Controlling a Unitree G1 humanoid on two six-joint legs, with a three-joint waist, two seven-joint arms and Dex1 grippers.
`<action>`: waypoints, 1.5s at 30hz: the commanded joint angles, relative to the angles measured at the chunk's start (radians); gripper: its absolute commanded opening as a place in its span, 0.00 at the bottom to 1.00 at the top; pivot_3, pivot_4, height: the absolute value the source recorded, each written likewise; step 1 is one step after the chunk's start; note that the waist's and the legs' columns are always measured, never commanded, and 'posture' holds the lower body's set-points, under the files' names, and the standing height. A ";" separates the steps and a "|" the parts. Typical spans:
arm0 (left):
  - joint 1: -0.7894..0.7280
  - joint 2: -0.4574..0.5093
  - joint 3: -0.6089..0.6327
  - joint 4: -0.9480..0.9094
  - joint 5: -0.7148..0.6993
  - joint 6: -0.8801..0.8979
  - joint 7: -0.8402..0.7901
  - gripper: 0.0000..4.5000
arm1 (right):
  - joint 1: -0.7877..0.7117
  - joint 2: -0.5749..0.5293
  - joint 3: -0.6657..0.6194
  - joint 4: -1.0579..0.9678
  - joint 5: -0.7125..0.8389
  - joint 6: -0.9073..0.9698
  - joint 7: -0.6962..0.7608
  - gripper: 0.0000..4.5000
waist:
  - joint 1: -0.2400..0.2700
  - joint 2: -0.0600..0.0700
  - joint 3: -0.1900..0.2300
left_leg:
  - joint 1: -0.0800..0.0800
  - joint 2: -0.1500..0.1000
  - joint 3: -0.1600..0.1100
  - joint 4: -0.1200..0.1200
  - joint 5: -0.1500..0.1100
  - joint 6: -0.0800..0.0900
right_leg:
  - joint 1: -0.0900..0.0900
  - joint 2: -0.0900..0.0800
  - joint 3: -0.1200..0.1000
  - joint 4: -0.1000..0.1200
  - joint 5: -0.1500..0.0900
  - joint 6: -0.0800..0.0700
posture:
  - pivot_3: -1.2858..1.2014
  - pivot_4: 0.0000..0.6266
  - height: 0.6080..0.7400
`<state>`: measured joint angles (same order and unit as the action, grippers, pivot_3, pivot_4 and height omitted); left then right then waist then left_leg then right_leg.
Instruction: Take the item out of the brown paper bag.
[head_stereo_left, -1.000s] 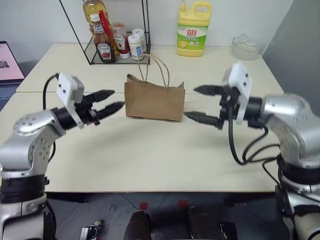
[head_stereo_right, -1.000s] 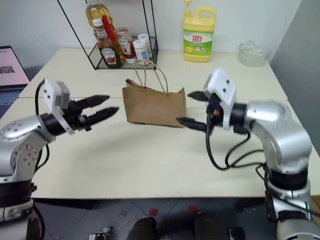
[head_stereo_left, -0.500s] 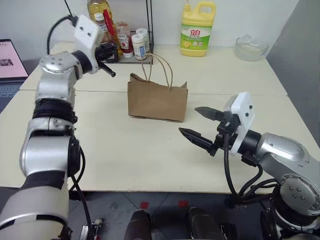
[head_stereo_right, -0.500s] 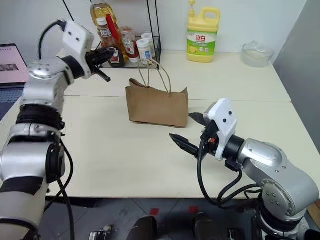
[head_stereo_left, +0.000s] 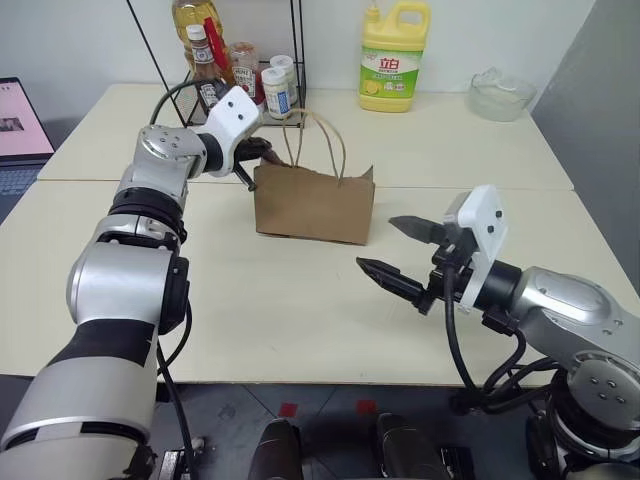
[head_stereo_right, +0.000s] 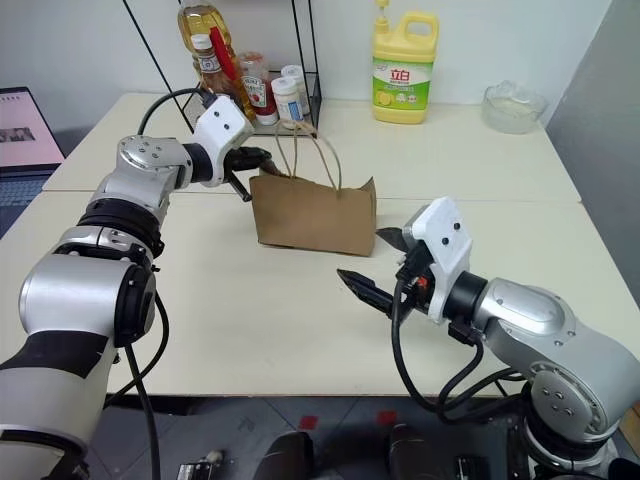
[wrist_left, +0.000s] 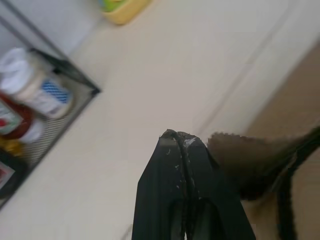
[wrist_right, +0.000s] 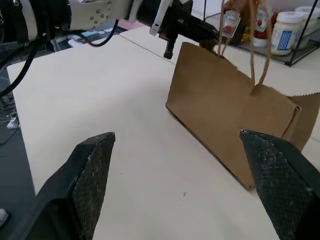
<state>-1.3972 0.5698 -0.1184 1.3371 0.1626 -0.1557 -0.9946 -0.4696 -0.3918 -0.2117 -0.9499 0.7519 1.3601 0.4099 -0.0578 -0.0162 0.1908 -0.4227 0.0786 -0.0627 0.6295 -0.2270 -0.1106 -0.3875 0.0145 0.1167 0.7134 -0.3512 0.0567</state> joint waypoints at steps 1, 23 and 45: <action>-0.003 0.054 0.011 -0.035 -0.007 -0.010 -0.148 0.00 | 0.017 -0.027 -0.028 -0.047 0.059 -0.018 -0.004 0.93 | -0.003 0.000 0.000 | 0.000 0.000 0.000 0.000 0.000 0.000 | 0.000 0.000 0.000 0.000 0.000 0.000 | 0.52 0.24 1.00; 0.651 0.384 -0.078 -1.139 -0.423 0.462 -0.609 0.00 | 0.174 -0.257 0.070 0.001 0.129 -0.228 0.043 0.93 | -0.006 0.000 0.000 | 0.001 0.002 -0.002 0.001 0.000 0.001 | 0.002 0.000 -0.001 0.001 0.000 0.000 | 0.52 0.24 1.00; 0.786 0.398 -0.153 -1.206 -0.407 -0.200 -0.620 0.45 | 0.201 -0.357 0.200 -0.013 0.161 -0.306 0.061 0.93 | 0.004 -0.001 0.000 | 0.004 0.001 -0.002 0.002 0.000 0.004 | 0.005 0.000 -0.001 0.001 0.000 0.000 | 0.52 0.24 1.00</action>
<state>-0.6004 0.9576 -0.2591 0.1327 -0.2463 -0.3133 -1.6082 -0.2617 -0.7393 -0.0111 -0.9355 0.8908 1.0752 0.4587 -0.0534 -0.0169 0.1904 -0.4185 0.0800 -0.0646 0.6317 -0.2272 -0.1062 -0.3819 0.0149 0.1155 0.7142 -0.3513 0.0567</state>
